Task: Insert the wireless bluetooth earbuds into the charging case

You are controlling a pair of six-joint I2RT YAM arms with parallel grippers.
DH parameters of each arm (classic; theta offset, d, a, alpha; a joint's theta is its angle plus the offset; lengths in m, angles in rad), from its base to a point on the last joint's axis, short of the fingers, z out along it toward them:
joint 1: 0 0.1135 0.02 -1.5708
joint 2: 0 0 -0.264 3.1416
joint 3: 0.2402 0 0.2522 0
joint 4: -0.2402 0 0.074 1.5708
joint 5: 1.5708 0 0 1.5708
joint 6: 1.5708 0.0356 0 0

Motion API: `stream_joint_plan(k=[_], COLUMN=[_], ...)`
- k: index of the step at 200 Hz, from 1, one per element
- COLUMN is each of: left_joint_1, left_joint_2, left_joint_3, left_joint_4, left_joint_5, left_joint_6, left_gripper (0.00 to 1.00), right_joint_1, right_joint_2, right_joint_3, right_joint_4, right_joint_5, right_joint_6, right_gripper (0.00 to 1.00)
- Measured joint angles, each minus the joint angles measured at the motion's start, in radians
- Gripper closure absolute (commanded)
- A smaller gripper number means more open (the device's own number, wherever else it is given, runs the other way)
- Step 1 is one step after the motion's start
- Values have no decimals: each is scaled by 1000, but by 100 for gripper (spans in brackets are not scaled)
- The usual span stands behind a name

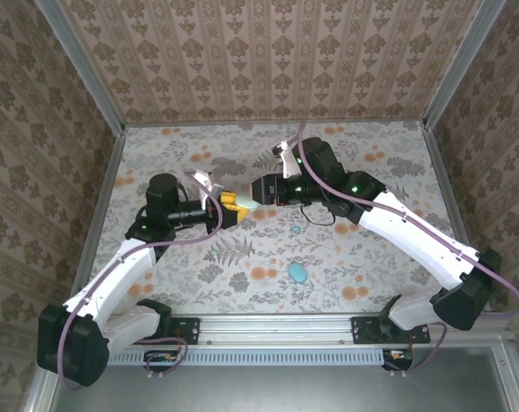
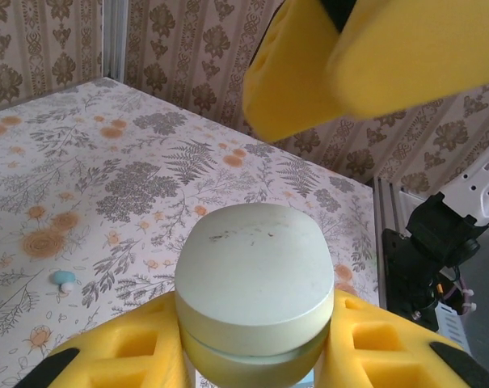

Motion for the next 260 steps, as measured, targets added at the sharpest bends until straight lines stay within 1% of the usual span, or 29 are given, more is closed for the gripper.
stream_joint_plan(k=[28, 81, 122, 167, 260], left_joint_1=[2, 6, 6, 16, 17], left_joint_2=[1, 1, 1, -3, -3], left_joint_3=[0, 0, 0, -9, -9], left_joint_4=[10, 27, 33, 21, 21], left_joint_5=[7, 28, 50, 53, 49], left_joint_6=[-8, -24, -31, -31, -32], left_gripper=[100, 100, 100, 100, 100], right_joint_1=[8, 50, 54, 54, 51], right_joint_2=[-10, -10, -5, 58, 62], right_joint_3=[0, -17, -18, 6, 12], right_joint_4=[0, -18, -47, -69, -74], right_joint_5=[0, 1, 30, 52, 73], right_joint_6=[-32, -162, -219, -266, -273], right_gripper=[47, 38, 38, 36, 34])
